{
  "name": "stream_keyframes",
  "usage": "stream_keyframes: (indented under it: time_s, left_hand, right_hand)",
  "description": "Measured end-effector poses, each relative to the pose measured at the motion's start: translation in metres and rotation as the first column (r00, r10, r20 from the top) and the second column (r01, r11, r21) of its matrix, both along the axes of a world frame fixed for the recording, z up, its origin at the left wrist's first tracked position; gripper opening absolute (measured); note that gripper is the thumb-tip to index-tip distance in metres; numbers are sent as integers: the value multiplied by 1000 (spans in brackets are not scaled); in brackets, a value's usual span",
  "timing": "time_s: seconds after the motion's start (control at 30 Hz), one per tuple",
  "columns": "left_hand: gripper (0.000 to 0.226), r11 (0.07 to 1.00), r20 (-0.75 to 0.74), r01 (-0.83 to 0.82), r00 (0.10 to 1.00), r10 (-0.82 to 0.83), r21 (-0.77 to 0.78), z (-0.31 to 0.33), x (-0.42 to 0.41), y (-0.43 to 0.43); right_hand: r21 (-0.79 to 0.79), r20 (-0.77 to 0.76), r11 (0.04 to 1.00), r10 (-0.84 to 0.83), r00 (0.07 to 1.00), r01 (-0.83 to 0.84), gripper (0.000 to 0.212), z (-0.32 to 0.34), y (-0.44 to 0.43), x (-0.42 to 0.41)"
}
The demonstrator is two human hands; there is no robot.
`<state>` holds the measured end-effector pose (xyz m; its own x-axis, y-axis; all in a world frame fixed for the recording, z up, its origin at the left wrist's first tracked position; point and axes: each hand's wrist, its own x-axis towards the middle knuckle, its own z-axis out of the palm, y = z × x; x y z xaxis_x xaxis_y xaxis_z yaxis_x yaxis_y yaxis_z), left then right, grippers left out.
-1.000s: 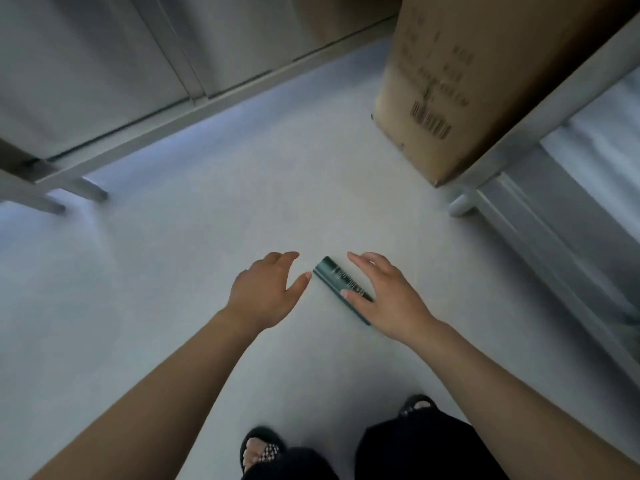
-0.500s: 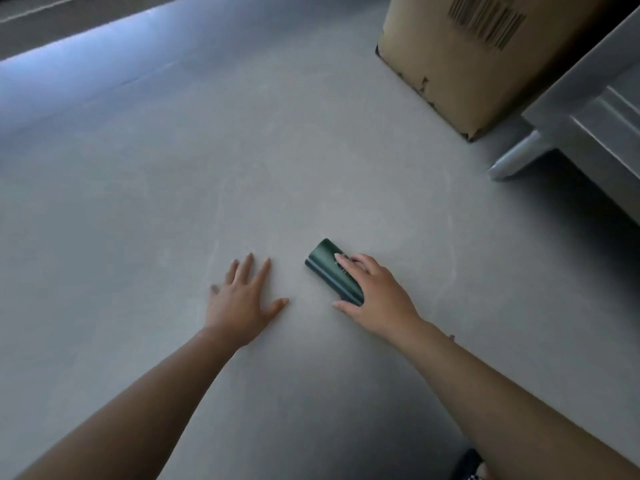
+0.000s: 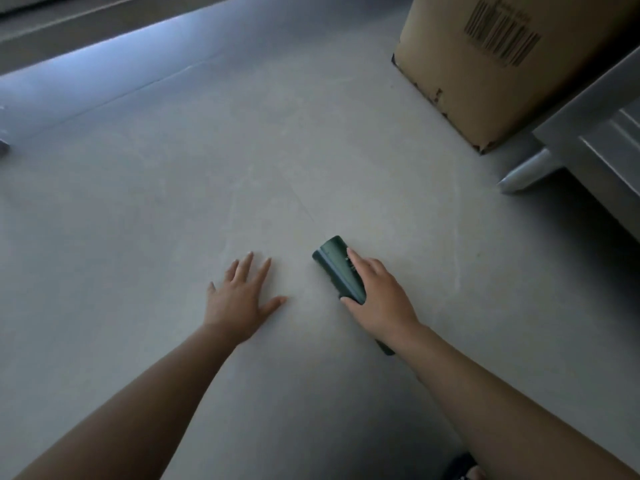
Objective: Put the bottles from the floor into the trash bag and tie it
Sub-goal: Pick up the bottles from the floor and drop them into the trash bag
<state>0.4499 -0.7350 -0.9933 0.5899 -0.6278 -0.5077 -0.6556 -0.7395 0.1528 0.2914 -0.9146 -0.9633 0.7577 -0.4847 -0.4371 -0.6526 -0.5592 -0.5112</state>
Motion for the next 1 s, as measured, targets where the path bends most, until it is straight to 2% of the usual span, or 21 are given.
stream_keyframes:
  time_s: [0.1,0.23,0.43,0.57,0.67,0.8,1.0]
  left_hand:
    - [75,998,9,-57,998,57,-25,54,2,-2]
    - [74,994,-1,-92,996,92,-64,188,-3,17]
    - [70,987,-25,-110,994,108,-115,444,-3,38]
    - [66,957,-23,-150,989,149,-248,627,-3,39]
    - [64,922,6,-114,992,125,-370,733,-11,41]
    - [64,897,47,-106,989,139,-430,821,-27,52]
    - [61,904,117,-176,964,239,-390,874,-46,85]
  right_hand:
    - [31,5,999,-26,1000,26,79,43,9,-1]
    - [91,54,995,-51,997,46,82,169,31,1]
    - [125,119,992,-47,992,32,84,423,50,1]
    - [68,171,996,-65,983,54,85,590,54,-6]
    - [37,229,994,-112,967,107,85,680,58,-14]
    - [11,305,991,-130,944,133,85,755,67,-23]
    - [28,409,999,-48,911,40,82,808,83,-6]
